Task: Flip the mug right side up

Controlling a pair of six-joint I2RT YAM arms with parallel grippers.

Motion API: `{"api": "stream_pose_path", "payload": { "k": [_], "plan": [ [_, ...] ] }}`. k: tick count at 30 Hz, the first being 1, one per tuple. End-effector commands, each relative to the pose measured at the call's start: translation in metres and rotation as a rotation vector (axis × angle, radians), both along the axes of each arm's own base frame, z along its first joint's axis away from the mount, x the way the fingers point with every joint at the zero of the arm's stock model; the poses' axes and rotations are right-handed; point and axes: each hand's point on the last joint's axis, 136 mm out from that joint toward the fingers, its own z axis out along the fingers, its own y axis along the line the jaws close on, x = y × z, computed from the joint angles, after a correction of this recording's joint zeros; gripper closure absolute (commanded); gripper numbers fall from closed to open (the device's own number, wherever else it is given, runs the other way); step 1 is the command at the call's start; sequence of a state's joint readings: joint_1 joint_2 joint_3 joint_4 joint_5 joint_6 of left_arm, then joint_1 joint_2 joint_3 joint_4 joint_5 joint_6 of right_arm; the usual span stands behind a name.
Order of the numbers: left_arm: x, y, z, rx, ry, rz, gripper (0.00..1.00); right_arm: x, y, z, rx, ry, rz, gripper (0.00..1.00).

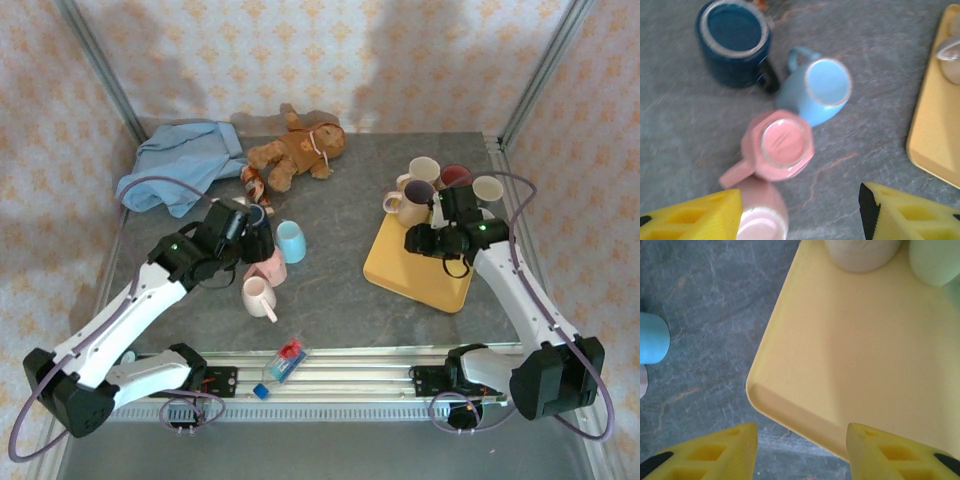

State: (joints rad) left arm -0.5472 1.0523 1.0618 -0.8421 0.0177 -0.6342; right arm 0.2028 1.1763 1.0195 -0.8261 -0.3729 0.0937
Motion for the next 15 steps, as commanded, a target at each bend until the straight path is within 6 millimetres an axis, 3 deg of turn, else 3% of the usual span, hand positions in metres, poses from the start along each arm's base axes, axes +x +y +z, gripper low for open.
{"api": "stream_pose_path", "payload": {
  "k": [1,5,8,10,15],
  "plan": [
    [-0.028,0.028,-0.021,0.014,0.109,0.207,0.36,-0.009,0.014,0.005,0.063,0.073,0.031,0.51],
    [-0.043,0.032,-0.027,0.022,0.134,0.288,0.38,-0.023,0.046,0.015,0.256,0.125,0.114,0.52],
    [-0.050,0.025,-0.032,0.013,0.150,0.325,0.39,-0.032,0.066,0.020,0.404,0.151,0.147,0.52],
    [-0.052,0.017,-0.034,0.015,0.149,0.335,0.40,-0.038,0.071,0.029,0.455,0.137,0.153,0.52],
    [-0.058,0.000,-0.040,0.064,0.157,0.355,0.39,-0.044,0.066,0.028,0.439,0.130,0.136,0.52]
  ]
}}
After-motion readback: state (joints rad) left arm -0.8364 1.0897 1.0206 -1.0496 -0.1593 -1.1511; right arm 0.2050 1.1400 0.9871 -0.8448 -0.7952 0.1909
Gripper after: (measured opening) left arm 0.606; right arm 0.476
